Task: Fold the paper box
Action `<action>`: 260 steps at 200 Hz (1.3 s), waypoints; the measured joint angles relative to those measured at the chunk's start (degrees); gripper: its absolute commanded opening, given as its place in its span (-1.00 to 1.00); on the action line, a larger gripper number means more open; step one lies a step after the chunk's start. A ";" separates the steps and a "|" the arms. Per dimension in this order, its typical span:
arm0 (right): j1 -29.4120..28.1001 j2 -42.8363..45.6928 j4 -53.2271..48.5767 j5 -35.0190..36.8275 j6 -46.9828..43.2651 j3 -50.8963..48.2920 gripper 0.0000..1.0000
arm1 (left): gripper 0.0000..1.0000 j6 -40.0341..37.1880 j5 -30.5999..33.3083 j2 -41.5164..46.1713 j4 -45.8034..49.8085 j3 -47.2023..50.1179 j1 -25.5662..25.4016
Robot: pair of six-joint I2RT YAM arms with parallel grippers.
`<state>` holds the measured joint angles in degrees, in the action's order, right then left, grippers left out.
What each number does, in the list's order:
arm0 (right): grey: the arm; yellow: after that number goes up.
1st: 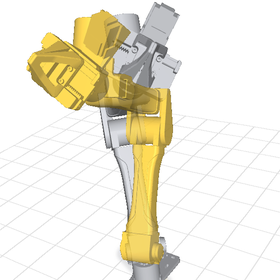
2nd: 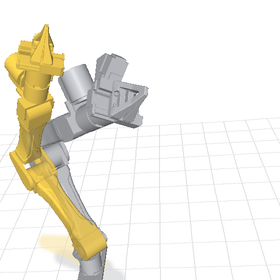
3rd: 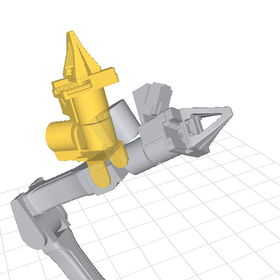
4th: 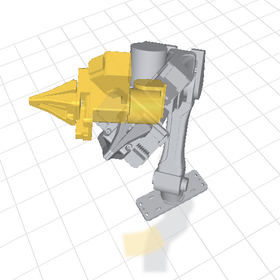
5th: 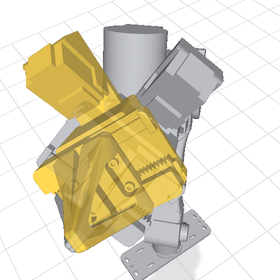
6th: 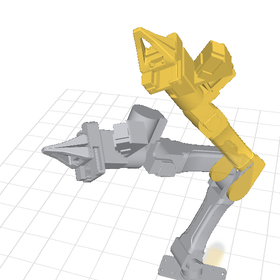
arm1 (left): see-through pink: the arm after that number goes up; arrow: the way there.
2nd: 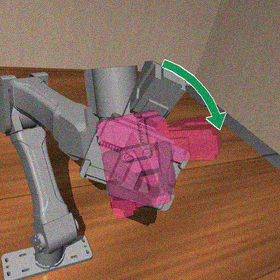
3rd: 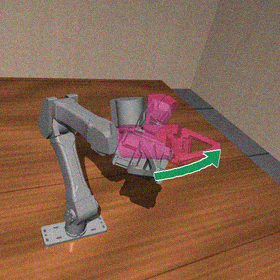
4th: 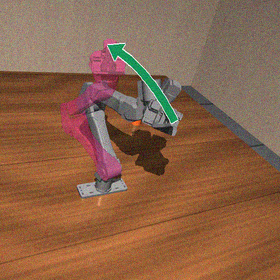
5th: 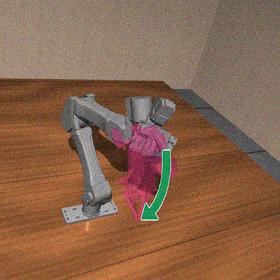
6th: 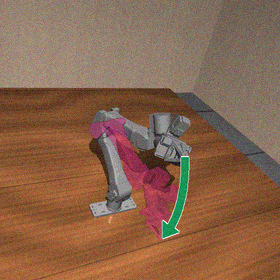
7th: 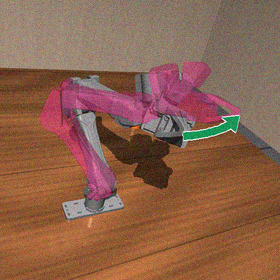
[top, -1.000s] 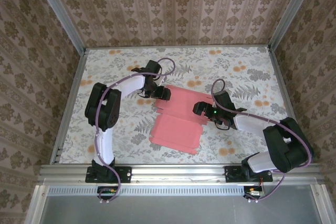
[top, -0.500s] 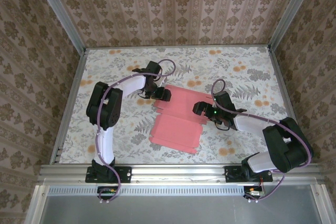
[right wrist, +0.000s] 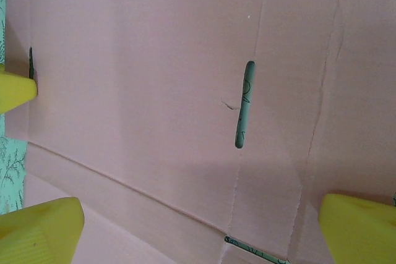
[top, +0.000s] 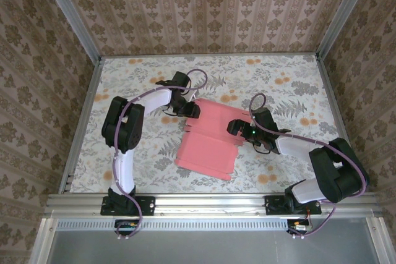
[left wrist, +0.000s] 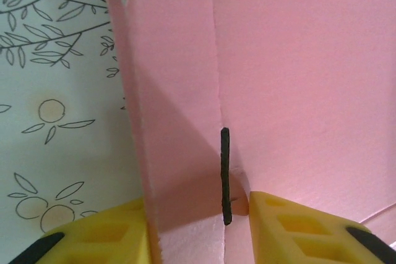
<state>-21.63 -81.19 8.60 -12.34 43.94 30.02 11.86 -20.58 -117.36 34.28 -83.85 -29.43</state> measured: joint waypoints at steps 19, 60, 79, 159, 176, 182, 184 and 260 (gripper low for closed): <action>0.00 0.02 0.26 0.00 -0.02 -0.13 1.00 | -0.39 0.11 0.31 0.00 0.00 0.00 0.00; 0.00 0.02 0.39 -0.13 0.00 -0.13 1.00 | -0.63 0.61 0.70 0.09 -0.04 0.13 0.37; 0.00 0.02 0.50 -0.37 -0.02 -0.15 1.00 | -0.75 1.31 0.92 0.79 -0.20 0.81 0.37; 0.00 13.31 -9.33 -2.73 -3.76 -0.48 1.00 | -0.73 5.64 5.88 17.75 3.28 6.16 2.23; 0.07 18.69 -14.45 -2.69 -6.14 0.66 1.00 | -0.73 6.14 8.24 22.97 6.01 6.32 2.71; 0.17 20.63 -16.26 -2.69 -6.84 1.29 1.00 | -0.72 6.16 9.14 24.98 7.28 6.32 3.04; 0.20 21.22 -16.79 -2.71 -7.08 1.51 1.00 | -0.72 6.16 9.42 25.57 7.74 6.32 3.10; 1.40 34.16 -32.44 -2.47 -11.74 6.91 1.00 | -0.72 6.08 25.81 41.31 30.53 -3.69 7.34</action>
<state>-20.23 -47.03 -23.83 -14.81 32.21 36.93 17.93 5.23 -76.05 64.82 -87.55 -22.09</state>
